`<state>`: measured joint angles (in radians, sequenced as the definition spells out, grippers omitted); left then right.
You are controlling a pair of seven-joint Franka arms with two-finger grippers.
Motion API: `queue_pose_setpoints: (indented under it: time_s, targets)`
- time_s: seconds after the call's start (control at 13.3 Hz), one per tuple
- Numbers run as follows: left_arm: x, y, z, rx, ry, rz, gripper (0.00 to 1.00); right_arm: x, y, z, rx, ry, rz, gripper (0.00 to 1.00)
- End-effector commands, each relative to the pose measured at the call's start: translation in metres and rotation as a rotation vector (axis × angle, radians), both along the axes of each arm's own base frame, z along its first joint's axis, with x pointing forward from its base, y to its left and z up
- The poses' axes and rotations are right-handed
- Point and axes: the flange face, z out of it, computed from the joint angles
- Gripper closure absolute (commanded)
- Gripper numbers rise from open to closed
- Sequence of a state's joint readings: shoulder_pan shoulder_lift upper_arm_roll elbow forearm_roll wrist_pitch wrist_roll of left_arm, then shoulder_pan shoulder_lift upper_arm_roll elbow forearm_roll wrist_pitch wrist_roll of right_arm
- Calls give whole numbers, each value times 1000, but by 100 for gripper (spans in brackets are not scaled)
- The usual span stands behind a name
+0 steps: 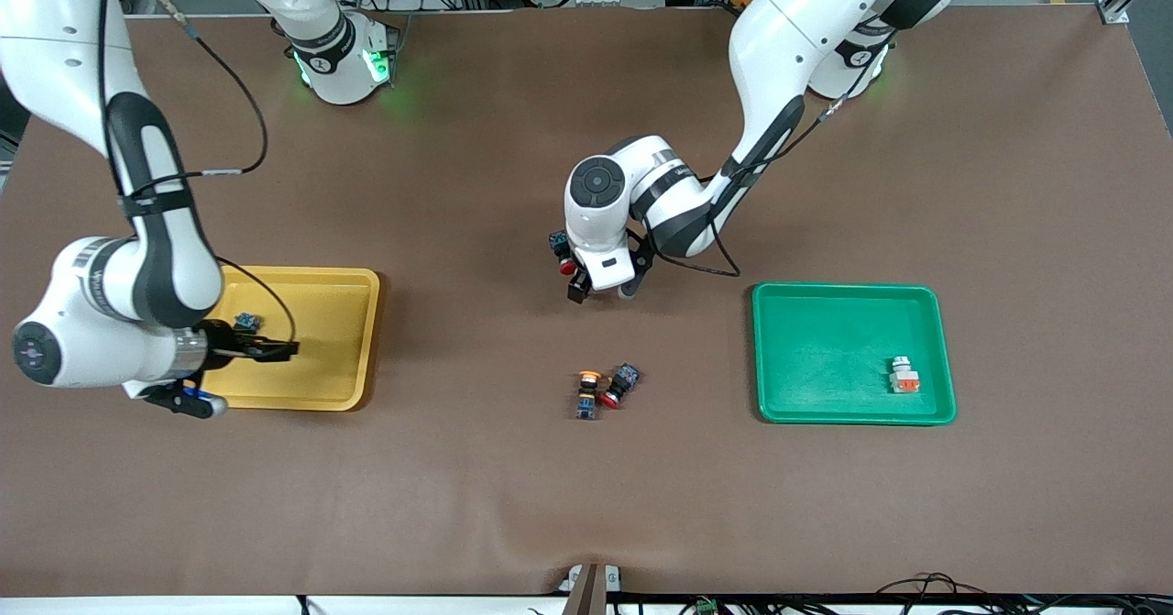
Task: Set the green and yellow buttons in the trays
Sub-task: 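Release the yellow button into the yellow tray while the left gripper reaches another button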
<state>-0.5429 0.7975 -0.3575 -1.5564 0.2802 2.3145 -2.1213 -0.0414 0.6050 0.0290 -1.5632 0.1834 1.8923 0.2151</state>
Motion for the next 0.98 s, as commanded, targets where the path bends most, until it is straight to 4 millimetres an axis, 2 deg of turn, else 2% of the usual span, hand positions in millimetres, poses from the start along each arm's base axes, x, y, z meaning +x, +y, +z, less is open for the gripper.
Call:
queue_pose_setpoints:
  time_s: [0.0, 0.08, 0.3, 0.53, 0.9]
  targets:
    - [-3, -12, -3, -22, -14, 40, 0, 6, 49, 25, -23, -5, -93, 0]
    - [-3, -12, -4, -26, -15, 56, 0, 7, 62, 27, -33, -5, -111, 0]
    - [-3, -14, -7, -38, -19, 72, 0, 10, 83, 34, 21, -9, -151, 0]
    - [-4, -16, -13, -57, -24, 89, 0, 10, 96, 36, 63, -10, -165, 0]
    - [-10, -19, -28, -28, -40, 74, 0, 11, 99, 37, 64, -19, -162, 0]
